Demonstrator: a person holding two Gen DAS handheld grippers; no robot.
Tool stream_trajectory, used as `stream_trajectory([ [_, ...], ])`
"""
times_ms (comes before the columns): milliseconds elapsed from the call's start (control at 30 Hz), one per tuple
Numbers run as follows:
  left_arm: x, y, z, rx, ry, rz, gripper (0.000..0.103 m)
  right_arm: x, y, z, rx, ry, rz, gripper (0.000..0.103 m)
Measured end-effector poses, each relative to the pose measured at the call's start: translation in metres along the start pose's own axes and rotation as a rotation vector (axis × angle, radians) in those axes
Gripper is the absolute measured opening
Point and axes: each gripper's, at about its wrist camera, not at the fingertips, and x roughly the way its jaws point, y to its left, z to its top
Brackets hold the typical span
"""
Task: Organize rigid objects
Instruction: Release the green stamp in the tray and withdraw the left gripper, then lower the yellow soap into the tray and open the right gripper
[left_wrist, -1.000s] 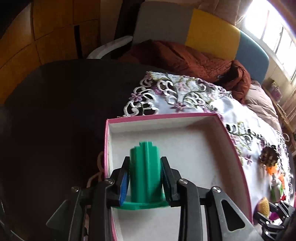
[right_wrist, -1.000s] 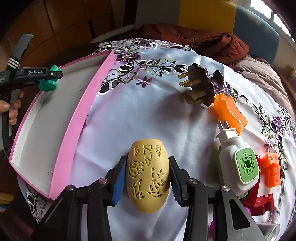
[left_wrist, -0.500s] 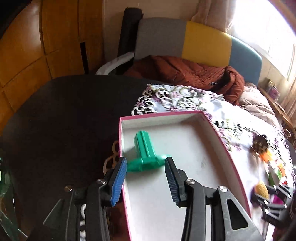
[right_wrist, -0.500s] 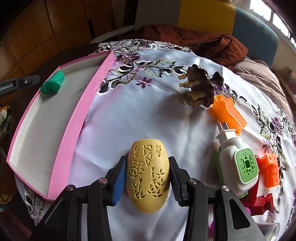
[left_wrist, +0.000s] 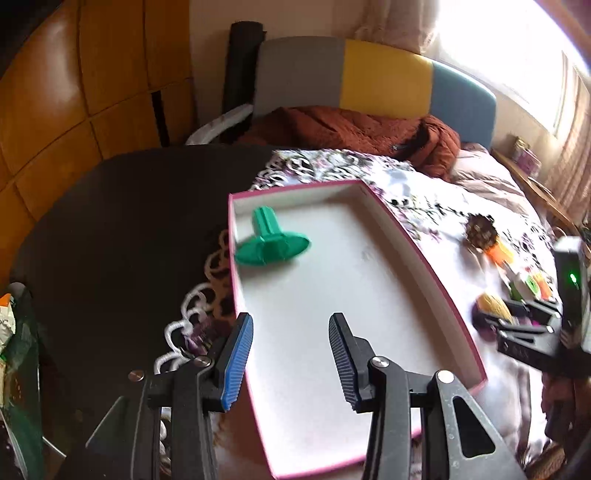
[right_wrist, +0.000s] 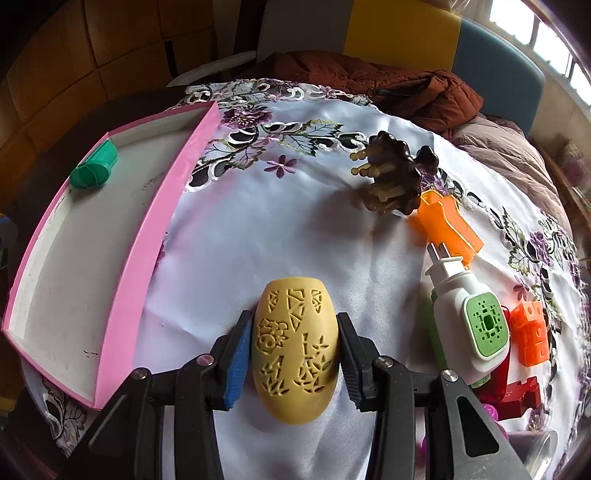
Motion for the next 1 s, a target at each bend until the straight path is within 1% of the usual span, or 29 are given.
stream_trajectory([
  [67,-0.002,-0.003,-0.006,0.009,0.006,-0.017,0.043,0.000,0.001,0.002,0.014,0.000,-0.019,0.044],
  [133,-0.004,-0.002,-0.011,0.007,0.008,-0.018,0.043,0.000,0.002,0.003,0.029,-0.003,-0.035,0.044],
  [267,-0.008,0.008,-0.017,-0.014,0.009,-0.020,0.043,-0.001,0.000,0.007,0.067,-0.008,-0.047,0.044],
  [367,-0.013,0.021,-0.020,-0.044,-0.004,-0.015,0.043,-0.007,0.000,0.010,0.090,-0.028,-0.044,0.044],
  [500,-0.016,0.037,-0.022,-0.080,-0.007,-0.002,0.043,-0.017,0.005,0.019,0.094,-0.061,-0.035,0.044],
  [633,-0.018,0.048,-0.023,-0.108,-0.008,0.009,0.043,-0.024,0.016,0.026,0.062,-0.081,-0.039,0.044],
  [767,-0.024,0.054,-0.023,-0.120,-0.020,0.011,0.043,-0.018,0.019,0.025,0.071,-0.063,-0.038,0.044],
  [1000,-0.031,0.055,-0.022,-0.119,-0.033,0.009,0.043,-0.006,0.014,0.013,0.087,-0.021,-0.056,0.044],
])
